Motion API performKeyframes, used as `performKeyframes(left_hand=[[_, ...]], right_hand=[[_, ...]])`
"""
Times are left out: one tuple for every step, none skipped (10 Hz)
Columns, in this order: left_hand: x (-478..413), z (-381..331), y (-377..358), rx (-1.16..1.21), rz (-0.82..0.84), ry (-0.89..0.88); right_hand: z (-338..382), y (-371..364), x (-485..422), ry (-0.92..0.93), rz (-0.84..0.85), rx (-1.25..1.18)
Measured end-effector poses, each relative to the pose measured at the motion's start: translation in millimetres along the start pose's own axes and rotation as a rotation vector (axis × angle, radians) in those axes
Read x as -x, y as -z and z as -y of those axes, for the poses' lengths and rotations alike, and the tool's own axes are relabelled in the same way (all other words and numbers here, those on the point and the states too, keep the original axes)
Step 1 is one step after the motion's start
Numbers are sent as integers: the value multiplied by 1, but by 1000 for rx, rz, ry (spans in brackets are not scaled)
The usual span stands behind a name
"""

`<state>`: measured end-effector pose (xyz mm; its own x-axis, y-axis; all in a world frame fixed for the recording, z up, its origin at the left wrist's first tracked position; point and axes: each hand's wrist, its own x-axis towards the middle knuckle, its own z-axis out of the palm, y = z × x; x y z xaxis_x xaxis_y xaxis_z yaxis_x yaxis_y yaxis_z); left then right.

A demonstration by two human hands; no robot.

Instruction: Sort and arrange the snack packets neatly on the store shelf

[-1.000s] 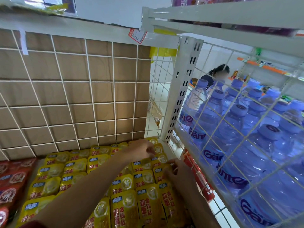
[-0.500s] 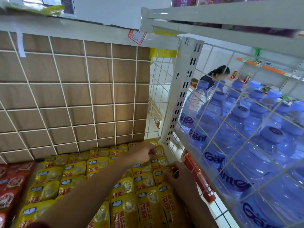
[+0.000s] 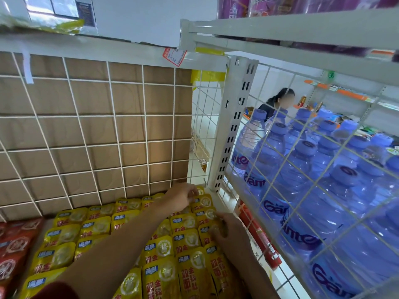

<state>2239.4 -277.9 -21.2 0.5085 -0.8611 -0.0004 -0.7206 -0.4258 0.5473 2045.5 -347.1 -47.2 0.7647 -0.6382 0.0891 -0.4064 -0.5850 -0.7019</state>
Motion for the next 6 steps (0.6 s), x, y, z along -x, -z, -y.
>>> performKeyframes(left_hand=[[-4, 0, -4, 36, -14, 10], [-6, 0, -5, 42, -4, 29], [-8, 0, -7, 29, -10, 29], [-5, 0, -6, 47, -18, 42], [3, 0, 1, 99, -117, 38], [23, 0, 16, 147, -220, 45]], right_hand=[[-1, 0, 0, -14, 2, 18], [-1, -1, 0, -19, 11, 23], [-1, -2, 0, -14, 10, 23], [-2, -3, 1, -16, 19, 12], [0, -1, 1, 1, -4, -3], [3, 3, -1, 69, -36, 31]])
